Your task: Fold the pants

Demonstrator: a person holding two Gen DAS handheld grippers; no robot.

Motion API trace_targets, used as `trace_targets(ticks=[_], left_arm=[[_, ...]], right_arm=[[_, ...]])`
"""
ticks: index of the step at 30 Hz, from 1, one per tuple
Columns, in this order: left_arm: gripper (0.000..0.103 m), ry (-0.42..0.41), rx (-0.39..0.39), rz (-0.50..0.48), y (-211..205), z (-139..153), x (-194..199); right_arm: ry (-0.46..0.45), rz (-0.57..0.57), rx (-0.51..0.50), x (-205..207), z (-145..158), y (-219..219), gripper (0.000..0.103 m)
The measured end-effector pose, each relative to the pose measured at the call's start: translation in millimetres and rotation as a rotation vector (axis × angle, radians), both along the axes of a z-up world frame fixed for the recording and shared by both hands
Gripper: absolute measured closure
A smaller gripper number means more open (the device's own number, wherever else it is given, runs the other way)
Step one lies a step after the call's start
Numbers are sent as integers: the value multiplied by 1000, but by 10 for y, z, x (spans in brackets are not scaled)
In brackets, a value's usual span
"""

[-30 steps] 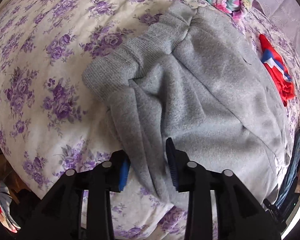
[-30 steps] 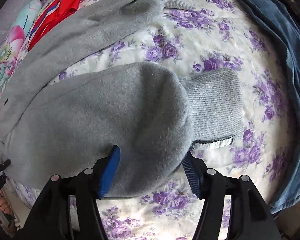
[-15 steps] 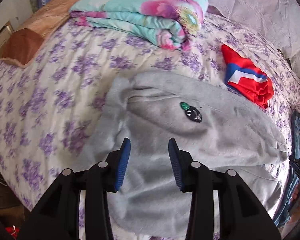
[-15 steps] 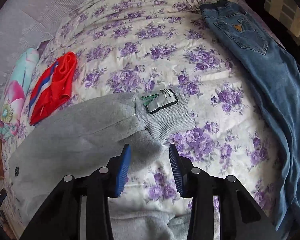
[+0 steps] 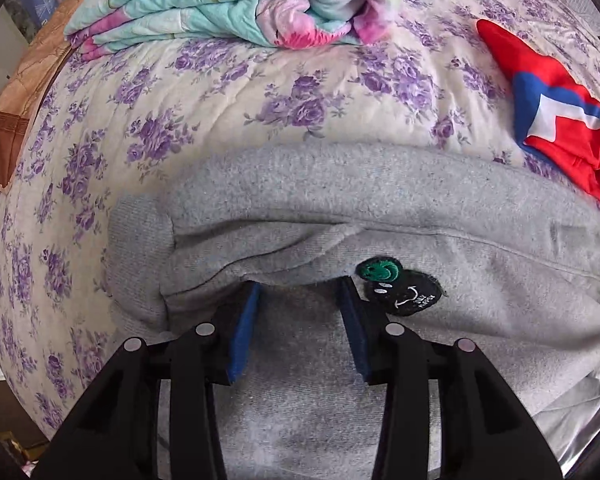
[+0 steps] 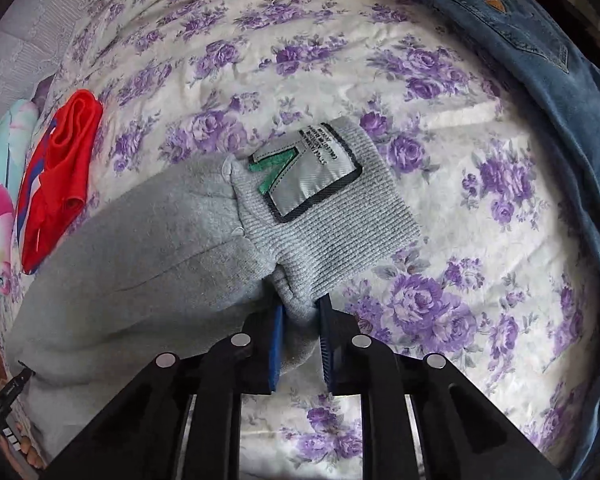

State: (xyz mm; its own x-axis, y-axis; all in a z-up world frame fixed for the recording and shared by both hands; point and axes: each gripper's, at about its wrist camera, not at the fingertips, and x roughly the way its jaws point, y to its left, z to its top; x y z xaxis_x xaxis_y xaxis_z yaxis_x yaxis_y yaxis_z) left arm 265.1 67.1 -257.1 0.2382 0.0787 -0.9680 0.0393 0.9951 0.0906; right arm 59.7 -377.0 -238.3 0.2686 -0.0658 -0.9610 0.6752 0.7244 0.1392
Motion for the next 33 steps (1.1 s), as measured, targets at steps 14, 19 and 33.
trace_targets(ticks=[14,19,33], left_arm=[[13,-72,-72,-357,403,1008,138],[13,78,-113,-511,525,741,461],[92,247,-301,-612,463,16,799]], right_arm=[[-61,236,-124,-452,1036,777,45],[-59,287,-96,-523,1137,1039,45],[-87,550,-126,480,1436,1709,45]])
